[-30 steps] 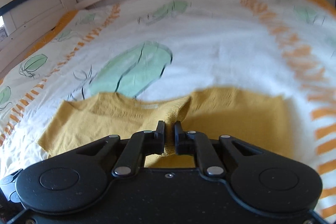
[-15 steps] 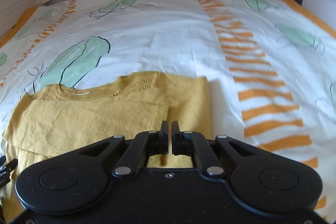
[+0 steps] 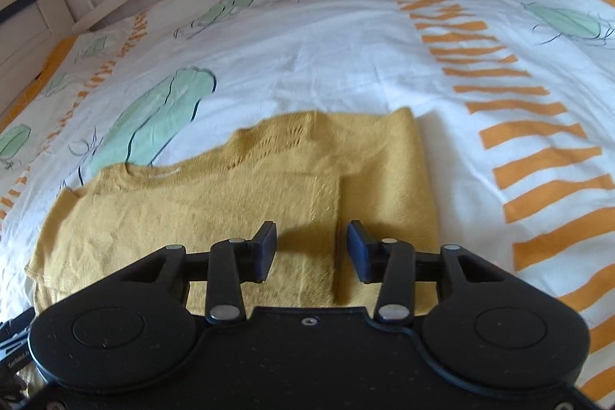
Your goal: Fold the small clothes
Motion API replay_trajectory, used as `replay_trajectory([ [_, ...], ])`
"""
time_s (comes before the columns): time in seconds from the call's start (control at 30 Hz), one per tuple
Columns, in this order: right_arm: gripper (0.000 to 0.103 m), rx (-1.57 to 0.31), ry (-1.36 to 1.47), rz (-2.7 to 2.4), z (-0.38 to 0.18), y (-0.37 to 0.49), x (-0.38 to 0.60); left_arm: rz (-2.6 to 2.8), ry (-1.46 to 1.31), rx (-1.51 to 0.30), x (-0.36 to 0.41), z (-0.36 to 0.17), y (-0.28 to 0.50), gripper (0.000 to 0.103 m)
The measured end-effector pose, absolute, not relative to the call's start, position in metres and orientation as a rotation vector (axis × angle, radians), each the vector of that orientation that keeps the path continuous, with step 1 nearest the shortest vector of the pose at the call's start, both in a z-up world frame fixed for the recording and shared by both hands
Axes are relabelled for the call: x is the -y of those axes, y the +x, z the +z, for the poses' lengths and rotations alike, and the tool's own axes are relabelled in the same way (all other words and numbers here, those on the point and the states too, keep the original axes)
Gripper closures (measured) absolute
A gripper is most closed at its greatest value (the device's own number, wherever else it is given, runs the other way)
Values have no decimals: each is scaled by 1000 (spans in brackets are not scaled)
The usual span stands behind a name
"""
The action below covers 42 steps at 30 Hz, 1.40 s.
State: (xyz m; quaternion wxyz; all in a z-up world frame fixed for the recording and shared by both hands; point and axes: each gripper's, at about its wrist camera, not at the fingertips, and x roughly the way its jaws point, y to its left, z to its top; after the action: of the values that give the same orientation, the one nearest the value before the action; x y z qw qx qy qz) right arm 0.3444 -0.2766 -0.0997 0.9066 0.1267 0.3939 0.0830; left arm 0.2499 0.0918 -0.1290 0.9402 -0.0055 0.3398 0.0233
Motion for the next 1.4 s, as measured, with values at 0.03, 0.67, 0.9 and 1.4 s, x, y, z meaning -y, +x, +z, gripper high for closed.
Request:
replay_trajectory([
  [0.03, 92, -800, 241, 183, -97, 341, 273, 48, -12, -694, -92, -129, 250, 46],
  [0.67, 34, -791, 198, 156, -84, 299, 293, -19, -51, -848, -104, -110, 254, 36],
  [0.9, 27, -813, 253, 194, -71, 249, 306, -65, -115, -947, -121, -101, 226, 35],
  [1.4, 14, -998, 386, 203, -79, 149, 333, -166, -123, -1036, -135, -90, 138, 35],
])
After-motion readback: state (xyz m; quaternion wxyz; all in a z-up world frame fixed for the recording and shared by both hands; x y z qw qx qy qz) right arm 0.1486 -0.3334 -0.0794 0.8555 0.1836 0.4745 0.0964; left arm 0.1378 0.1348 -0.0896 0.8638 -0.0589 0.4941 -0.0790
